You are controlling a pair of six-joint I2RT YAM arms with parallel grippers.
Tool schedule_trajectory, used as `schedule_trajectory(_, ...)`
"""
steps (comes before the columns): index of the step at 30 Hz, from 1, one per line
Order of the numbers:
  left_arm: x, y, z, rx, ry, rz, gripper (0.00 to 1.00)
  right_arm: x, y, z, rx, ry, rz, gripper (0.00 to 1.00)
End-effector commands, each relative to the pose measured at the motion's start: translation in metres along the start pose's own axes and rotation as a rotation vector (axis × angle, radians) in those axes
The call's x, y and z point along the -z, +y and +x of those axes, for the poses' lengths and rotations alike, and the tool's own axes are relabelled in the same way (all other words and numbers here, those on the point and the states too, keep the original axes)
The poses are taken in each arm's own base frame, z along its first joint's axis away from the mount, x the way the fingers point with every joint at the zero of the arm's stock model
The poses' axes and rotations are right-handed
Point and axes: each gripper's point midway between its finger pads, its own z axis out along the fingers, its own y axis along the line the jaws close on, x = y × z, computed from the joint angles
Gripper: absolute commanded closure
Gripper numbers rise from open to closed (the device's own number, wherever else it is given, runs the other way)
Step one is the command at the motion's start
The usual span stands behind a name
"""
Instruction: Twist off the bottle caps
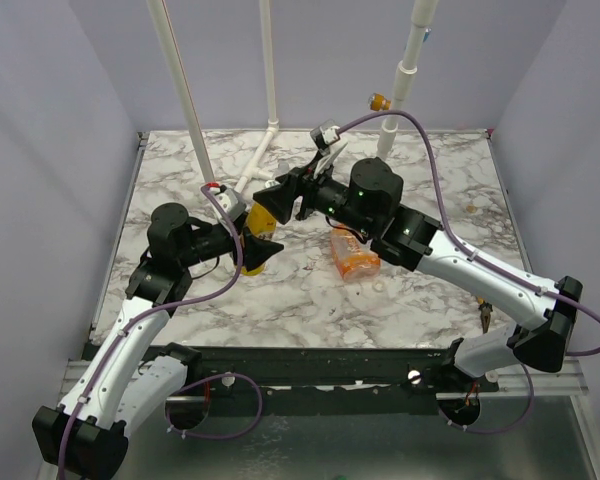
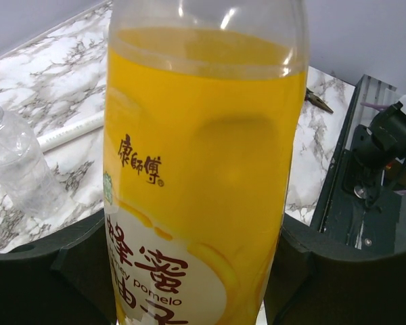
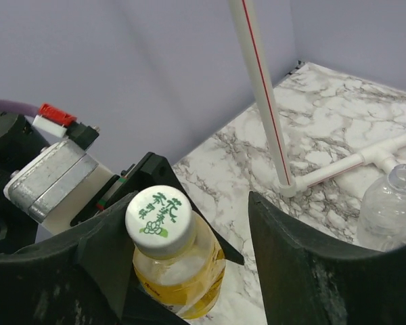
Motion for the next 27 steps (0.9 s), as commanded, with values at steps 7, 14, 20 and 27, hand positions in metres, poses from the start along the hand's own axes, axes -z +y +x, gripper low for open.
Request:
schedule_trajectory(7, -0.001, 0.011, -0.016, -0.031, -0.062, -0.065, 0.78, -0.008, 0.004, -0.049, -0.077, -0.118, 0.052, 0.34)
schedule_trajectory(14, 0.0, 0.016, -0.014, -0.041, -0.066, -0.097, 0.8, -0.018, 0.004, -0.043, -0.084, -0.106, 0.05, 0.41)
schedule_trajectory(20, 0.0, 0.017, -0.011, -0.037, -0.061, -0.101, 0.8, -0.018, 0.001, -0.035, -0.084, -0.089, 0.054, 0.42)
schedule_trajectory(27, -0.002, 0.023, -0.011, -0.039, -0.057, -0.121, 0.8, -0.019, 0.001, -0.031, -0.085, -0.073, 0.052, 0.55)
